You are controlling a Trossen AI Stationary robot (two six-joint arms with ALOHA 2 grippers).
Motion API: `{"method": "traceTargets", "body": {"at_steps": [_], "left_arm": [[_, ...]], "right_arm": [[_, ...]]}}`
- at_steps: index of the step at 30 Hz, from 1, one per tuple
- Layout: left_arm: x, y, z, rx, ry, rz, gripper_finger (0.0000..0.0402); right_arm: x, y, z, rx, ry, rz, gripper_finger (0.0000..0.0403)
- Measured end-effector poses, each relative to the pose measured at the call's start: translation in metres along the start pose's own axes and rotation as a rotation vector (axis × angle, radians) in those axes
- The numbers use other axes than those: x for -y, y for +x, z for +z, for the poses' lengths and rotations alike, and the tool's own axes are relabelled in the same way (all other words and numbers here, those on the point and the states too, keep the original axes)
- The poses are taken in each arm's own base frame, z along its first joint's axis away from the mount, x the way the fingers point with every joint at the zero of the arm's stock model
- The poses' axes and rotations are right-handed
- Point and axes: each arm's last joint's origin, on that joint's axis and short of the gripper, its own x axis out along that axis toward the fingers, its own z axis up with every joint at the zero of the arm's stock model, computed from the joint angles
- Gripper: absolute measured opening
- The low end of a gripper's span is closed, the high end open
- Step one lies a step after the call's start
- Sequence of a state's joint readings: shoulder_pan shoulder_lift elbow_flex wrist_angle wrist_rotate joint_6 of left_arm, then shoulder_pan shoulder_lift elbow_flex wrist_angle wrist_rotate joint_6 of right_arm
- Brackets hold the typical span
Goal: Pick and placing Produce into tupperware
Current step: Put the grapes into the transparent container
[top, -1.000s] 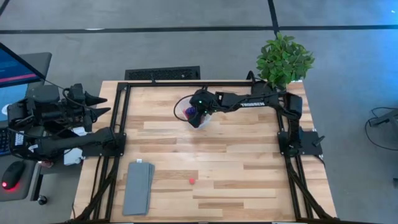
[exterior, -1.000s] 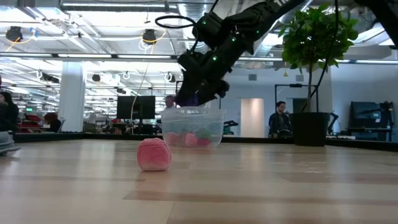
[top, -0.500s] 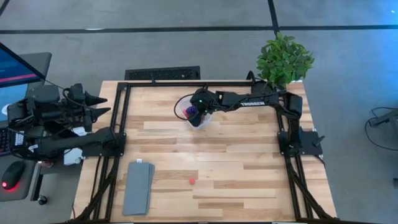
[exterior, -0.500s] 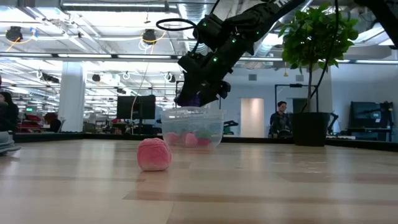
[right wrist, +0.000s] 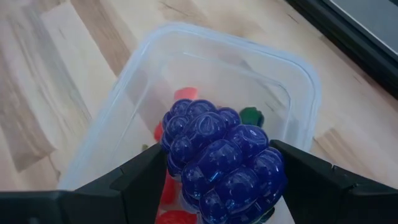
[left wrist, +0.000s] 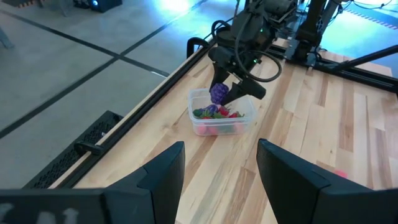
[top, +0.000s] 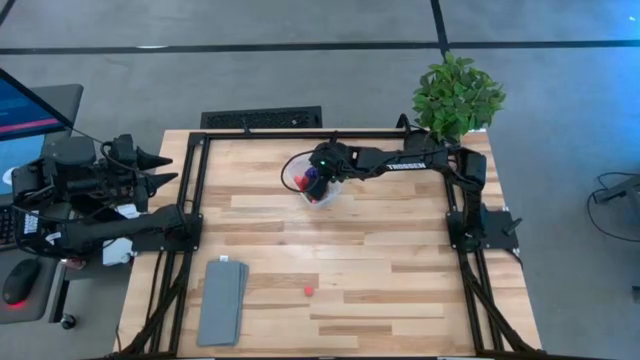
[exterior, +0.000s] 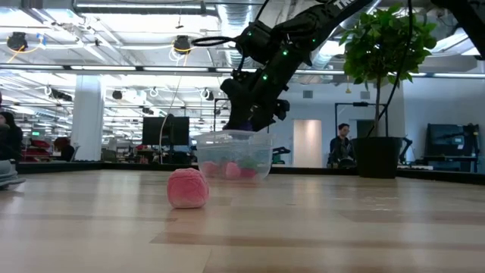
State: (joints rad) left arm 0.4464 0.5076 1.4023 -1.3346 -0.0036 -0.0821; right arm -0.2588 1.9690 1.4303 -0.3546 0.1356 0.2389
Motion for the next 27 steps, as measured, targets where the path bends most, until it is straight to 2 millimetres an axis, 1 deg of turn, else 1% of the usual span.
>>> {"method": "traceTargets", "body": {"at_steps": [17,27], "left_arm": [[0.0,0.0,0.0,0.0,0.002,0.001,0.019],[-0.0001,0.0,0.0,0.0,0.003,0.002,0.019]], "right_arm": [[-0.0009,-0.0001,-0.0006,-0.004,0.021,0.001,0.0301],[-0.007,-0.0011,-0.002,-0.006,0.005,0.017,0.0301]]}}
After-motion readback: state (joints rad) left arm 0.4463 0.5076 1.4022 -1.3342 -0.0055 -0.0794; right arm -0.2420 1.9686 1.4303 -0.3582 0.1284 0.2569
